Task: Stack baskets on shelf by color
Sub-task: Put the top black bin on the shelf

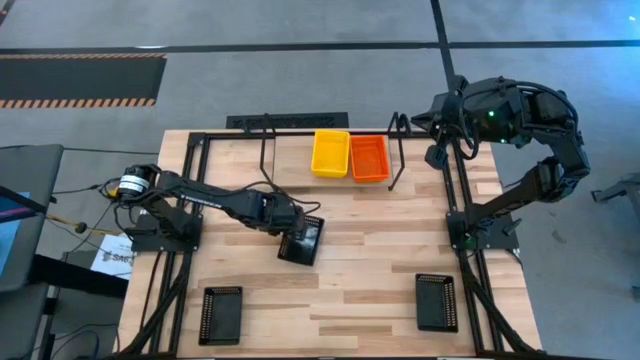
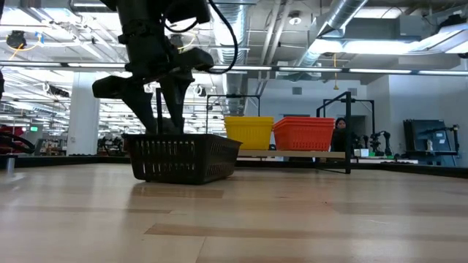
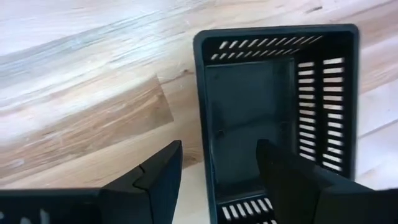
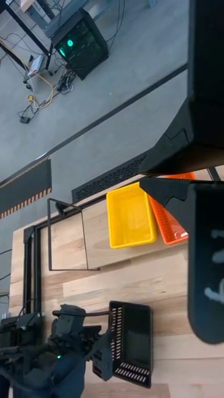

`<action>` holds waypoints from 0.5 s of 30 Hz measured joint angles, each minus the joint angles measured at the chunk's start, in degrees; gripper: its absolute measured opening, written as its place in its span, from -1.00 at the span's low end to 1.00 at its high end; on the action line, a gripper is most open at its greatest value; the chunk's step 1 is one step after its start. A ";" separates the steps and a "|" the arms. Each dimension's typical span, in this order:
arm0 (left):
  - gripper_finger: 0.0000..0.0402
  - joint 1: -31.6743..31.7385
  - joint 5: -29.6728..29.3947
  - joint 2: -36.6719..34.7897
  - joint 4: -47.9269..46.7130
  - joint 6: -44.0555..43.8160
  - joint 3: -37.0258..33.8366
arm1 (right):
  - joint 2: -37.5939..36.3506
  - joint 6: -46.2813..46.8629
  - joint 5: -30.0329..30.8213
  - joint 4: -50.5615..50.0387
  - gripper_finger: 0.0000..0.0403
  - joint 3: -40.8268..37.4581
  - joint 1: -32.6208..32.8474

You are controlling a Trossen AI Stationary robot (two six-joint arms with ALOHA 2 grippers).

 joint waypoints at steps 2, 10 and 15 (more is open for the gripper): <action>-0.04 -0.16 0.45 0.76 -0.54 -0.25 -0.02 | -0.02 0.02 -0.87 0.01 -0.79 -0.02 0.00; -0.04 -0.95 5.25 7.04 3.97 0.55 0.01 | -0.02 0.00 -1.49 0.02 -0.79 -0.02 0.04; -0.08 -0.90 8.05 9.39 5.68 2.12 -0.07 | -0.02 0.00 -1.48 -0.01 -0.79 -0.02 0.02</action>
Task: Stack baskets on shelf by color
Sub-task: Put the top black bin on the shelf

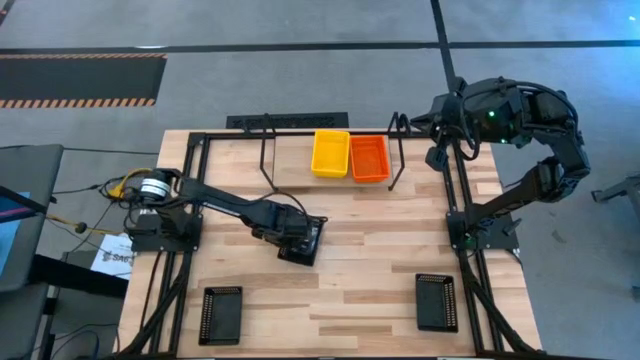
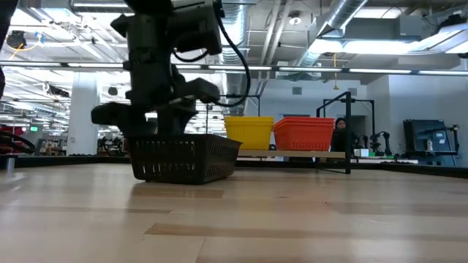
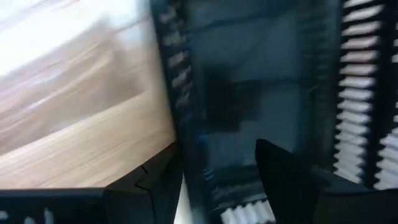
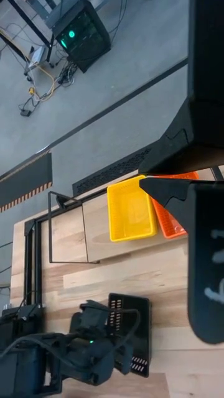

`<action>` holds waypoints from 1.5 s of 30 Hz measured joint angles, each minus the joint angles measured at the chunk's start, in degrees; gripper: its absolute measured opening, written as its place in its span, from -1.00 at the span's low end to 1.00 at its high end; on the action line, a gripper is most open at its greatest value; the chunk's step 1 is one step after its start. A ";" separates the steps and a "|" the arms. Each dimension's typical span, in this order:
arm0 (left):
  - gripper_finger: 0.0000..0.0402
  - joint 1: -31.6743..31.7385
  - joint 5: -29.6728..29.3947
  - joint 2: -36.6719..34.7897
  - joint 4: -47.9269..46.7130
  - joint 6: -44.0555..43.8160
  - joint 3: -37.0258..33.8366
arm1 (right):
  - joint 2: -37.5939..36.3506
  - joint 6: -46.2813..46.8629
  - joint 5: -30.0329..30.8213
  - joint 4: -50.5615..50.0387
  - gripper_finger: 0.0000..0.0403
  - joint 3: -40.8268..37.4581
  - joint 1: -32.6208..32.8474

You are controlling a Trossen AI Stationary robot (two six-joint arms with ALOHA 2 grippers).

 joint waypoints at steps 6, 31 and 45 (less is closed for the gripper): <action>-0.62 0.25 1.70 0.03 1.85 2.76 0.02 | 0.00 0.00 0.01 -0.61 -0.79 0.00 0.00; -1.00 -1.25 -30.47 -16.94 -29.24 9.05 26.54 | 1.19 1.88 -0.54 -1.20 -0.90 0.07 0.25; -1.00 -1.22 -38.96 -22.56 -50.33 7.25 32.95 | 22.40 -7.79 -1.29 2.23 -0.99 0.00 1.13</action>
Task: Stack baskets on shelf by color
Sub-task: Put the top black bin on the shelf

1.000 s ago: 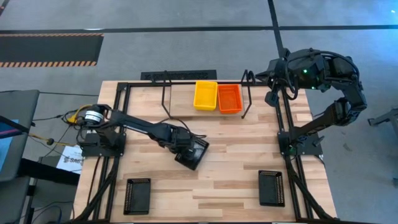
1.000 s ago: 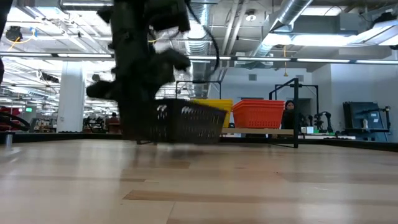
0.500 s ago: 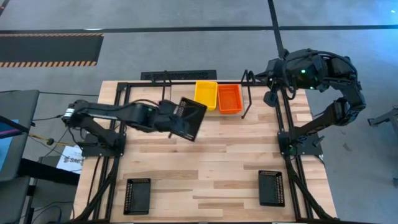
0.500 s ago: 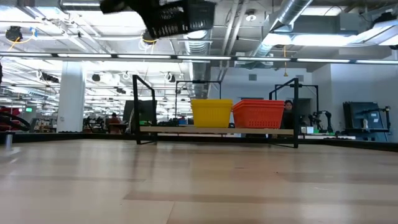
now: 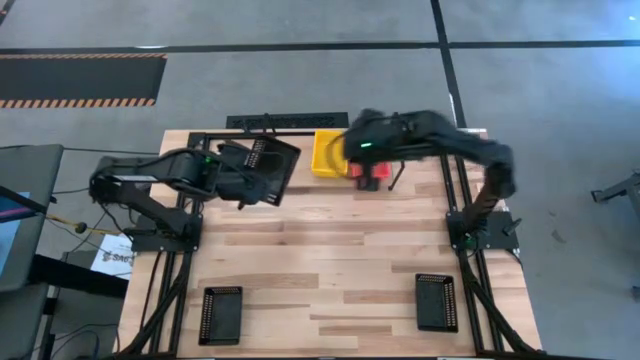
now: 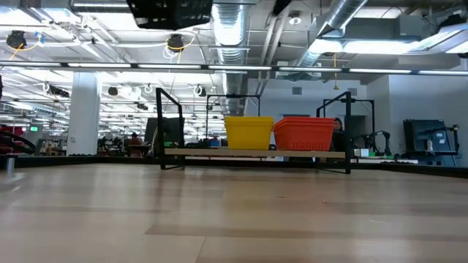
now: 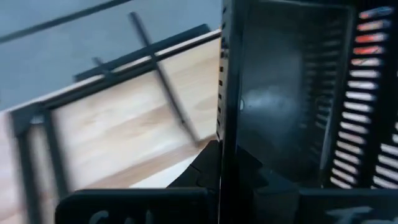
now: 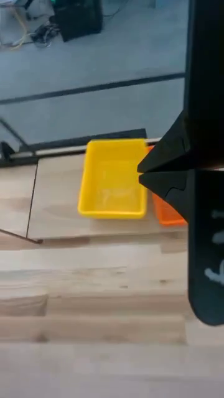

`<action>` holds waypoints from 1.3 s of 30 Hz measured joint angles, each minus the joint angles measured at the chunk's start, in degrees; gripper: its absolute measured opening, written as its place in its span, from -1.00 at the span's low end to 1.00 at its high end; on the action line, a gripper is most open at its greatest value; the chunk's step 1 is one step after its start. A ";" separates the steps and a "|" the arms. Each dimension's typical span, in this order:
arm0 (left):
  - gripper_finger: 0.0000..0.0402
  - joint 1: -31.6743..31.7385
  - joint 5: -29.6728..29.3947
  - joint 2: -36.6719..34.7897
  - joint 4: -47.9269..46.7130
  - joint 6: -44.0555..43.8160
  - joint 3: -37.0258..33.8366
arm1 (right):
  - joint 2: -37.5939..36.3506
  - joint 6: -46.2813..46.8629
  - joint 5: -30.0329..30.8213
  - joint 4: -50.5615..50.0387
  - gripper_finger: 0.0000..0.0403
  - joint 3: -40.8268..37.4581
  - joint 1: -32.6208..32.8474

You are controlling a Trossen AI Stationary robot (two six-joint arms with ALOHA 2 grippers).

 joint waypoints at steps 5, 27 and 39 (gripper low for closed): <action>-1.00 -0.23 1.12 -1.46 -1.78 2.33 -0.31 | 10.15 -1.10 -3.07 2.26 -0.99 0.00 -2.50; -1.00 -2.70 -0.71 -17.81 -1.64 4.58 -10.17 | 14.94 8.48 -21.75 18.06 -1.00 -7.02 -10.16; -1.00 -2.69 -0.33 -19.00 -1.59 4.85 -11.32 | -4.70 16.20 -28.42 41.65 -1.00 -40.73 -14.44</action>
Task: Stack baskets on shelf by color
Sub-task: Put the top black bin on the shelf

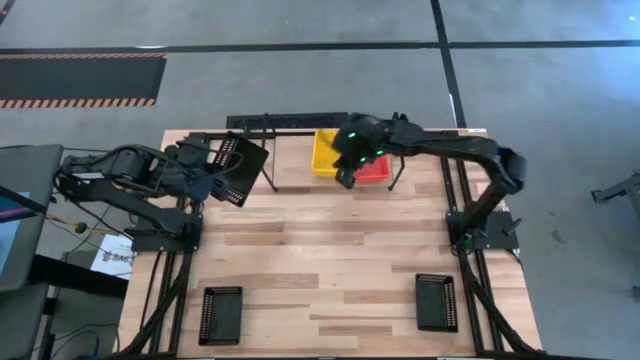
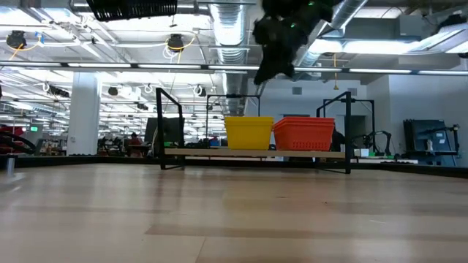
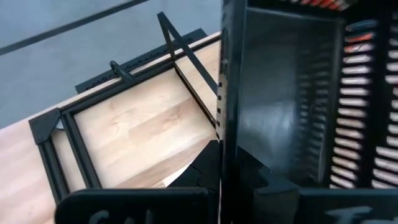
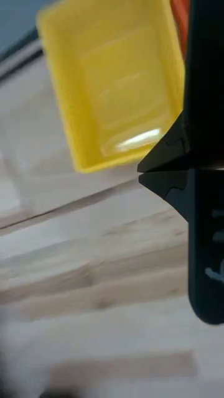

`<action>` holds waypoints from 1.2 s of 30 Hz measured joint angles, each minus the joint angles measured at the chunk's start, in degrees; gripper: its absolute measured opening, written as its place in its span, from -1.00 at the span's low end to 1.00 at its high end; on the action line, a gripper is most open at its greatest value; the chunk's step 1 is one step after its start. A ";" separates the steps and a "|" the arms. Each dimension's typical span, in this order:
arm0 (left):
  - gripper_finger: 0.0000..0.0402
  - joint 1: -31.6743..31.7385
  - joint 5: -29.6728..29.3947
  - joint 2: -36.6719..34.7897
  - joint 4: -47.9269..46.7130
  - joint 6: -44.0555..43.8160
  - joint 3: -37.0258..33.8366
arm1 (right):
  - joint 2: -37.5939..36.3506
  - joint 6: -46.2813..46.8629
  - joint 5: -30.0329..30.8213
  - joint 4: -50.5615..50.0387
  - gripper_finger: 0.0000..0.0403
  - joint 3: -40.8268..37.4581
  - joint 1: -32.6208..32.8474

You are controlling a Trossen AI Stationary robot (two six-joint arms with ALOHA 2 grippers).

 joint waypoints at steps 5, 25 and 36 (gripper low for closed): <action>-1.00 -0.02 -0.05 0.00 0.00 -0.22 0.00 | -4.95 2.17 -1.73 6.58 -1.00 -5.06 -2.55; -1.00 0.15 1.94 1.47 -0.05 -2.38 0.04 | 6.76 -5.12 2.80 6.01 -1.00 -4.10 -3.88; -1.00 0.15 1.97 1.84 -0.02 -3.28 0.04 | 6.63 -7.88 3.71 -1.20 -1.00 -4.77 -2.34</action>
